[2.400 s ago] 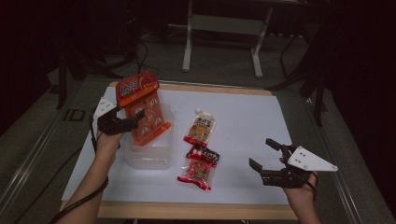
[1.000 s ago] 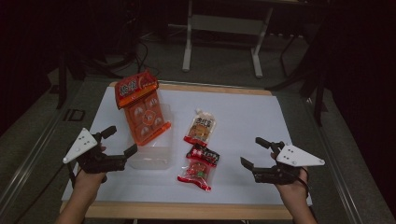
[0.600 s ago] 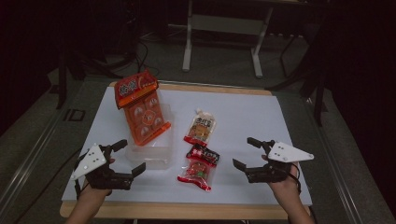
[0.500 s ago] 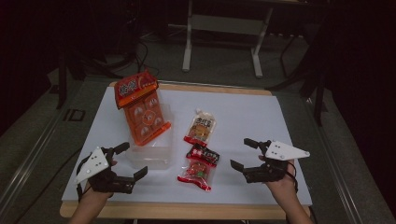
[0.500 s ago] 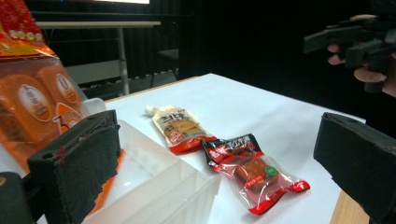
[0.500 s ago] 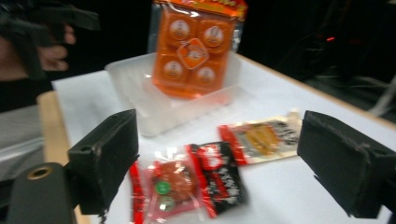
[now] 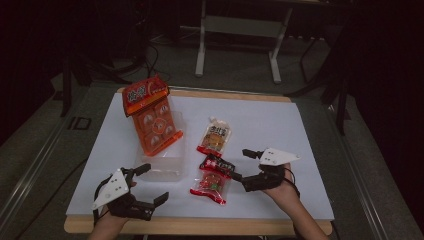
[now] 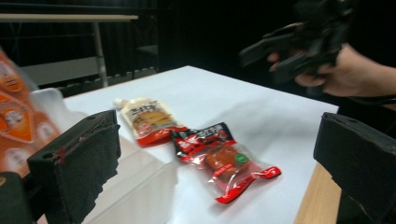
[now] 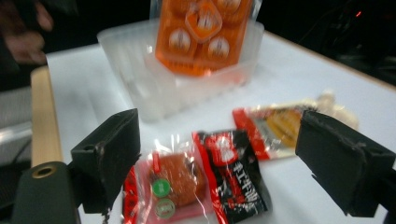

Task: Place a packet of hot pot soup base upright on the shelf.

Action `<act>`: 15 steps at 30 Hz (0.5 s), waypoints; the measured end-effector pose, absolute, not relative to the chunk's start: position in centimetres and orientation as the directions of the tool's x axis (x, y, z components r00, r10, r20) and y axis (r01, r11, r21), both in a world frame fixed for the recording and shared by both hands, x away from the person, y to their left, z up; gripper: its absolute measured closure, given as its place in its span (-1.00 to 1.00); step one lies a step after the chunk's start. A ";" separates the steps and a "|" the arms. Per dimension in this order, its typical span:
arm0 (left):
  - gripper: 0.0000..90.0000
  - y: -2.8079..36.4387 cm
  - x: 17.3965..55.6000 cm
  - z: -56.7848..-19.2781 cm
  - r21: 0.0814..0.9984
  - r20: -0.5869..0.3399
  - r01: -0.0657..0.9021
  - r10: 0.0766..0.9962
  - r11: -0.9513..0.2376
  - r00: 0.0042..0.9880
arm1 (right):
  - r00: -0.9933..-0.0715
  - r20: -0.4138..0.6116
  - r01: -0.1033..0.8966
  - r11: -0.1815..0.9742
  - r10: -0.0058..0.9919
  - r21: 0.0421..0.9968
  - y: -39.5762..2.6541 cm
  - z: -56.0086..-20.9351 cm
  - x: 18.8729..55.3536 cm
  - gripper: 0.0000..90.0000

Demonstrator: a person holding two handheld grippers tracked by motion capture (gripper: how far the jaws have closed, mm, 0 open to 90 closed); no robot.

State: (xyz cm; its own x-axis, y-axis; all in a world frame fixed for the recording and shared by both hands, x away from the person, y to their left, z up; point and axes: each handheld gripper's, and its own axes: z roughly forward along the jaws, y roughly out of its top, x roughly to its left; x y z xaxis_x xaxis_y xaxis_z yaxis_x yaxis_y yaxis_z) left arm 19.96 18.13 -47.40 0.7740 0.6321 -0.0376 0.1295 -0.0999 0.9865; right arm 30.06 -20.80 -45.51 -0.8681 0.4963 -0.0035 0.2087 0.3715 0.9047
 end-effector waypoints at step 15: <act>-0.97 16.8 19.8 -48.5 0.984 -0.019 0.121 0.596 -0.133 0.803 | -0.875 0.017 0.274 0.466 0.484 0.841 -19.4 -49.6 33.7 -0.32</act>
State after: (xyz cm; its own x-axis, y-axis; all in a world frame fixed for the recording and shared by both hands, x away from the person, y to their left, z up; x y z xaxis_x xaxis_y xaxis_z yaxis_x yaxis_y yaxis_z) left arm 19.77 16.82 -48.54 0.8030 0.5956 -0.0188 0.1214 -0.1326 0.9837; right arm 33.69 -19.37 -49.60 -0.8752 0.4835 0.0170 0.2739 0.4662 0.8412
